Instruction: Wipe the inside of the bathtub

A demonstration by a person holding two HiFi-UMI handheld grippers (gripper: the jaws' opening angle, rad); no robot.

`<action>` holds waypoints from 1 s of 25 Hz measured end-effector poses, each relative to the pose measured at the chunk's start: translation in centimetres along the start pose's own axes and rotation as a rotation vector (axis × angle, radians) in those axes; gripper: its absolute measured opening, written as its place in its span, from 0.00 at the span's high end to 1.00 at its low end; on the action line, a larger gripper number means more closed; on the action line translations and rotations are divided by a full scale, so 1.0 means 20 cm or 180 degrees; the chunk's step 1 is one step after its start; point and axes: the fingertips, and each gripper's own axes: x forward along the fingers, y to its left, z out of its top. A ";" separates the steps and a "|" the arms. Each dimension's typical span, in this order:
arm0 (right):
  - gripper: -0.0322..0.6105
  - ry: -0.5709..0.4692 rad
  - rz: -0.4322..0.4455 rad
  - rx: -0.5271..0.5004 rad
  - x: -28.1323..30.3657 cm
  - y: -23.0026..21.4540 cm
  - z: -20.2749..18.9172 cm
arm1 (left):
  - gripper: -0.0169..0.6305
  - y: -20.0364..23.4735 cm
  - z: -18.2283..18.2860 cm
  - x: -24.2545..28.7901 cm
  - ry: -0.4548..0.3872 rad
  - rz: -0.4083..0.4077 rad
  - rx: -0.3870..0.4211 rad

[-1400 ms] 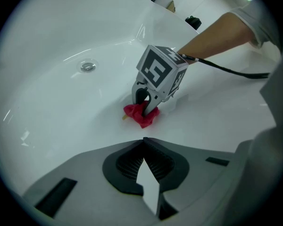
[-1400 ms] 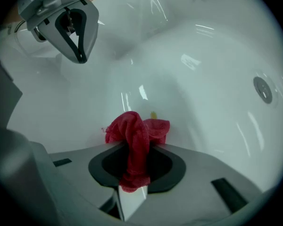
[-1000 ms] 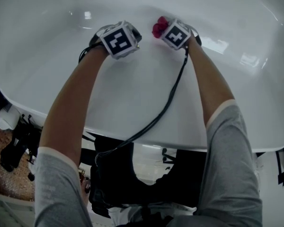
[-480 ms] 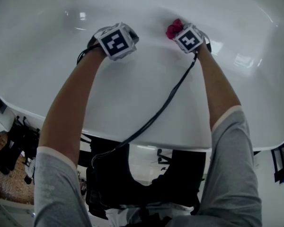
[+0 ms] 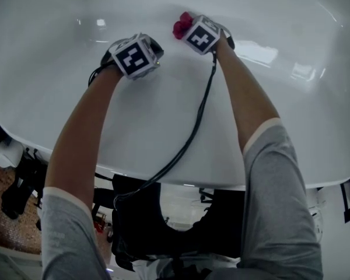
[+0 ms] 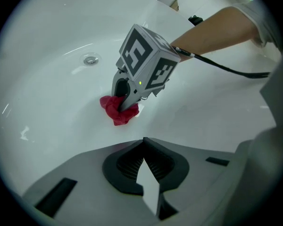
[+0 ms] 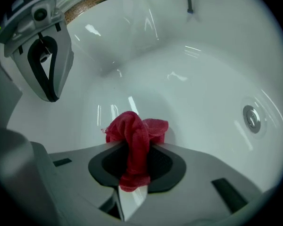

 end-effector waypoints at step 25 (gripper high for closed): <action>0.80 -0.0005 -0.0295 0.0040 -0.05 -0.14 -0.04 | 0.97 0.02 0.04 0.00 -0.0123 0.0059 -0.0040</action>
